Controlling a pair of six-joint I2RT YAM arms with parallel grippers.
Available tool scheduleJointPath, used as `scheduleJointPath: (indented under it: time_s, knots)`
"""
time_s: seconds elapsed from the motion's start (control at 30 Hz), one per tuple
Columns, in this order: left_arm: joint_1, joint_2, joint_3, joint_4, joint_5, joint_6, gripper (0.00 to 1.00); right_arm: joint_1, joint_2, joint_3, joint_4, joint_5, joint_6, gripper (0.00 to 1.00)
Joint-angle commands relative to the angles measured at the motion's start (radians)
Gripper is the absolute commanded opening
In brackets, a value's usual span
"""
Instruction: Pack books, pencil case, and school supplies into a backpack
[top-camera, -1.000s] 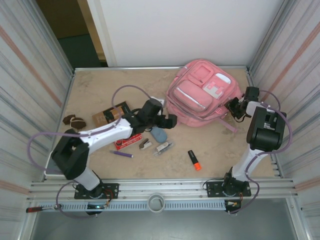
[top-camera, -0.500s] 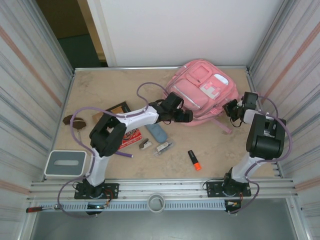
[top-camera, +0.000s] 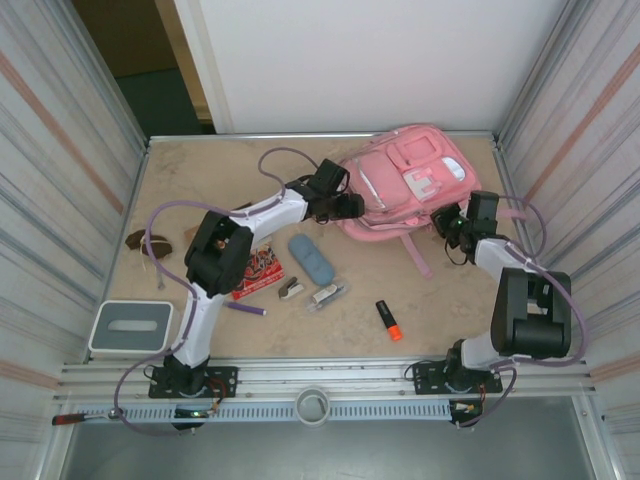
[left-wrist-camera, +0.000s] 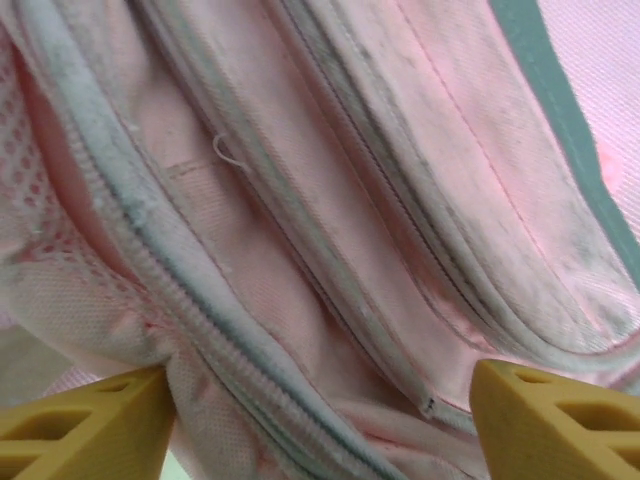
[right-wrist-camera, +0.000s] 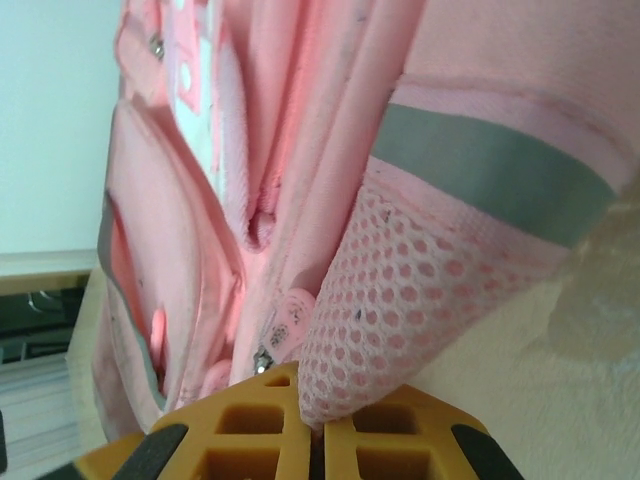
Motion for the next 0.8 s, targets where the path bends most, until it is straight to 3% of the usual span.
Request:
scheduleJointPath:
  time_s: [0.0,0.2,0.33,0.53,0.77]
  knots:
    - [0.002,0.01,0.033,0.005,0.035,0.06,0.67,0.084,-0.063,-0.017,-0.002,-0.008,0.019,0.02]
    - [0.051,-0.004,0.016,0.015,0.041,0.144,0.4,0.189,-0.006,-0.004,-0.026,-0.048,-0.003,0.08]
    - [0.073,-0.012,0.008,0.013,0.059,0.206,0.28,0.161,-0.004,0.026,-0.172,-0.092,-0.124,0.21]
    - [0.084,-0.043,-0.028,0.028,0.066,0.289,0.19,-0.014,-0.032,0.007,-0.254,-0.153,-0.188,0.56]
    - [0.089,-0.055,-0.046,0.034,0.073,0.314,0.16,-0.082,-0.028,-0.034,-0.214,-0.1,-0.146,0.68]
